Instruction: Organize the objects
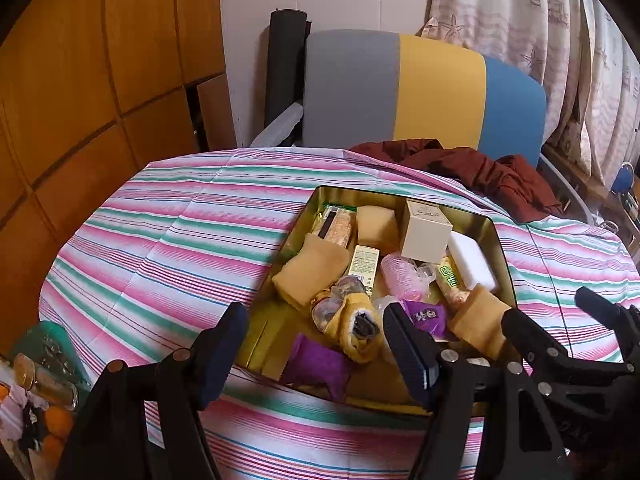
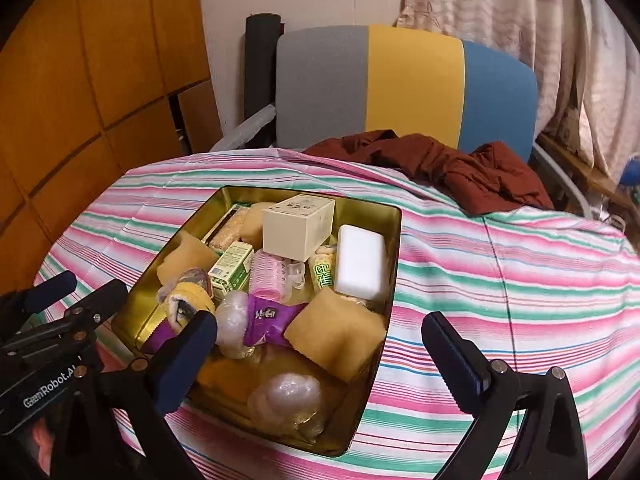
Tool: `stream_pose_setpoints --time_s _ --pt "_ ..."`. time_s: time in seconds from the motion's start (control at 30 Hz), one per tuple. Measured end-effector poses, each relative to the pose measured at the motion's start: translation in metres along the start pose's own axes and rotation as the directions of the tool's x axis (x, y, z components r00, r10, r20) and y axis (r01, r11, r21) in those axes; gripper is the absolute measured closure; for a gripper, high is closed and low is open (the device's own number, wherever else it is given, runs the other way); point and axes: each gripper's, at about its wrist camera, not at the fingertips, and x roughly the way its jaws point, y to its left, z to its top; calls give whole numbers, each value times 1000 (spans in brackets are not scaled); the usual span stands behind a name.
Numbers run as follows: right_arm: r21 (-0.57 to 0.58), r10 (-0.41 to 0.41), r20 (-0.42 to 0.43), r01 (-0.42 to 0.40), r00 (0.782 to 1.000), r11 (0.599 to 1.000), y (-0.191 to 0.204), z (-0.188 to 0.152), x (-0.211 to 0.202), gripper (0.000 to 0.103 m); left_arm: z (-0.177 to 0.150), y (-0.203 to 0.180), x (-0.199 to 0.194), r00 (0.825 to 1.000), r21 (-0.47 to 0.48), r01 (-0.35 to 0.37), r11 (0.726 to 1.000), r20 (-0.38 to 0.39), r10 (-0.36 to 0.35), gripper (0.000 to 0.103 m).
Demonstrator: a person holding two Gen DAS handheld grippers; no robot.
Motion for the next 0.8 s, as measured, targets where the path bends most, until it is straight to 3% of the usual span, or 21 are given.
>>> stream_pose_setpoints --time_s 0.17,0.63,0.8 --pt "-1 -99 14 99 995 995 -1 2 -2 0 -1 -2 -7 998 26 -44 999 36 43 32" --pt "53 -118 -12 119 993 992 -6 3 1 0 -5 -8 -4 996 53 -83 995 -7 83 32" --pt "50 -99 -31 101 995 994 -5 0 5 0 -7 -10 2 997 59 -52 997 -48 55 32"
